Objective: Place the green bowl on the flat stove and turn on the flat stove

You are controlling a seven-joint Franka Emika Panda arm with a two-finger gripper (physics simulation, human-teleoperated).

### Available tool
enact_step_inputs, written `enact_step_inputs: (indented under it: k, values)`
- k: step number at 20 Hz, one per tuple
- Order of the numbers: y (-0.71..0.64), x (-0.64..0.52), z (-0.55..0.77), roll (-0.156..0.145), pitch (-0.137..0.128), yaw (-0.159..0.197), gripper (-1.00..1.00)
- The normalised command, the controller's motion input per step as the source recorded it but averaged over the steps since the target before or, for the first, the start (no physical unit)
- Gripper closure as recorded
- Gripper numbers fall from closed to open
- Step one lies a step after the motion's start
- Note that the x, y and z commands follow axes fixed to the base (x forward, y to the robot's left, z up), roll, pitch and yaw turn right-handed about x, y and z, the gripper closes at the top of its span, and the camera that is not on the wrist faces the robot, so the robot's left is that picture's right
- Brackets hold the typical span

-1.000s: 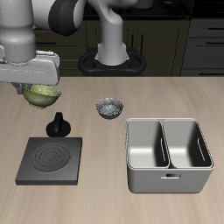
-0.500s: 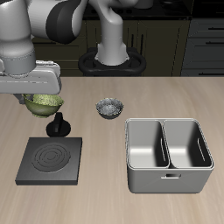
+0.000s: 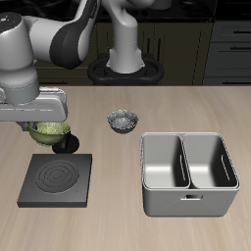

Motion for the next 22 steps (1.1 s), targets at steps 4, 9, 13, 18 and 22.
enact_step_inputs:
  k: [4, 9, 13, 18, 22]
  values:
    - [0.03, 0.01, -0.37, 0.014, 0.027, -0.005, 1.00]
    - [0.06, -0.01, -0.26, 0.017, 0.024, -0.012, 1.00]
    - [0.08, 0.01, -0.26, 0.012, 0.023, 0.015, 1.00]
    - [0.04, 0.00, -0.25, 0.002, 0.017, 0.004, 1.00]
    - [0.03, 0.00, -0.27, -0.002, 0.025, 0.000, 1.00]
